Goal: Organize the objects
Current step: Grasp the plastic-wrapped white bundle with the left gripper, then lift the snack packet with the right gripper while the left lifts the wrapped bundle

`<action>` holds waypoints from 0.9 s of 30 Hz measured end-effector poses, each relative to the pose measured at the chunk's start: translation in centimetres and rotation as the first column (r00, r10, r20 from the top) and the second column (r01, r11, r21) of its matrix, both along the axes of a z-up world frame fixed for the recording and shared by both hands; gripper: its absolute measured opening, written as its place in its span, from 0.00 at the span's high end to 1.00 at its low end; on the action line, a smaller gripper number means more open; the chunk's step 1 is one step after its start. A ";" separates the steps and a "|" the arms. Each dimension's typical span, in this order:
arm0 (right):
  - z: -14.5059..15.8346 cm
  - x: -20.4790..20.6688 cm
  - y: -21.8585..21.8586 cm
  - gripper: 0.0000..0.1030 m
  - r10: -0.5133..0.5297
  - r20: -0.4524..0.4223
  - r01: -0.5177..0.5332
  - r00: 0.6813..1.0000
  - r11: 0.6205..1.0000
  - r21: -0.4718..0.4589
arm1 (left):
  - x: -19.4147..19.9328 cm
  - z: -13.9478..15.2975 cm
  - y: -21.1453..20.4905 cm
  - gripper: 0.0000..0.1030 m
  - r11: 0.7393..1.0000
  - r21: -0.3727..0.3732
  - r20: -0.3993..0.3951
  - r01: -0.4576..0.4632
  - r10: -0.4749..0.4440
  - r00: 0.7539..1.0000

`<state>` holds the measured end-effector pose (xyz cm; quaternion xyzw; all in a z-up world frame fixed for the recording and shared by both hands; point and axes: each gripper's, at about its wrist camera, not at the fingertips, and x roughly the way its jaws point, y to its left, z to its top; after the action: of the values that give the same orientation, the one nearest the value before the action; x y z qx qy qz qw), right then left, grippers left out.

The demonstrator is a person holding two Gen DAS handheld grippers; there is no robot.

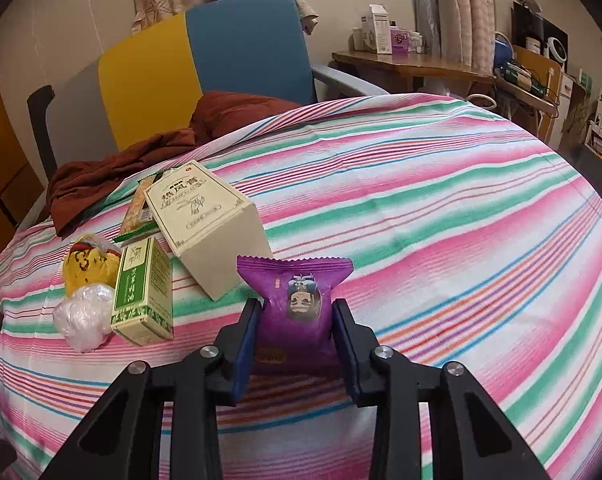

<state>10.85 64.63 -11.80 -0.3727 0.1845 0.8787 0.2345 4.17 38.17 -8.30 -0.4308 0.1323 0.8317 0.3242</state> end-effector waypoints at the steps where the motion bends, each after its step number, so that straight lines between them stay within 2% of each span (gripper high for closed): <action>1: 0.0 0.2 -0.1 0.65 0.001 -0.002 -0.001 1.000 1.000 -0.001 | -0.2 0.1 0.7 0.00 1.000 0.006 -0.012 0.010 -0.010 1.000; 7: 0.2 0.6 -1.1 0.65 -0.011 -0.009 0.012 1.000 0.999 0.053 | -1.6 0.3 5.7 0.00 0.994 0.032 -0.110 0.100 -0.096 0.989; 9: 0.2 0.6 -1.1 0.65 -0.015 -0.007 0.016 1.000 0.998 0.062 | -2.1 0.0 7.4 0.00 0.992 0.020 -0.129 0.125 -0.121 0.984; 12: 0.0 0.6 -0.9 0.65 -0.024 -0.008 0.024 1.000 0.998 0.060 | -3.1 -0.6 9.5 0.01 0.990 0.014 -0.120 0.137 -0.135 0.984; 15: -0.1 0.7 -0.9 0.65 -0.037 -0.013 0.037 0.999 0.997 0.066 | -4.1 -0.9 10.7 0.03 0.990 0.048 -0.098 0.135 -0.129 0.987; 18: -0.1 0.8 -0.9 0.65 -0.042 -0.013 0.043 0.999 0.997 0.070 | -4.7 -1.5 11.7 0.17 0.991 0.049 -0.098 0.122 -0.117 0.988; 20: -0.1 0.7 -1.0 0.65 -0.043 -0.012 0.044 0.999 0.996 0.074 | -5.0 -2.2 12.4 0.37 0.992 0.035 -0.086 0.120 -0.116 0.990; 23: -0.1 0.8 -0.9 0.65 -0.042 -0.015 0.043 0.999 0.996 0.075 | -5.1 -3.0 12.7 0.55 0.991 0.023 -0.056 0.133 -0.132 0.990; 27: -0.2 0.9 -1.1 0.65 -0.044 -0.016 0.045 0.999 0.996 0.076 | -5.0 -3.1 12.0 0.56 0.989 0.057 -0.052 0.133 -0.130 0.990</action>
<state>11.71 63.55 -11.96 -0.3530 0.1608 0.8822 0.2669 -0.81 50.22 -11.37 -0.3912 0.1433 0.8221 0.3880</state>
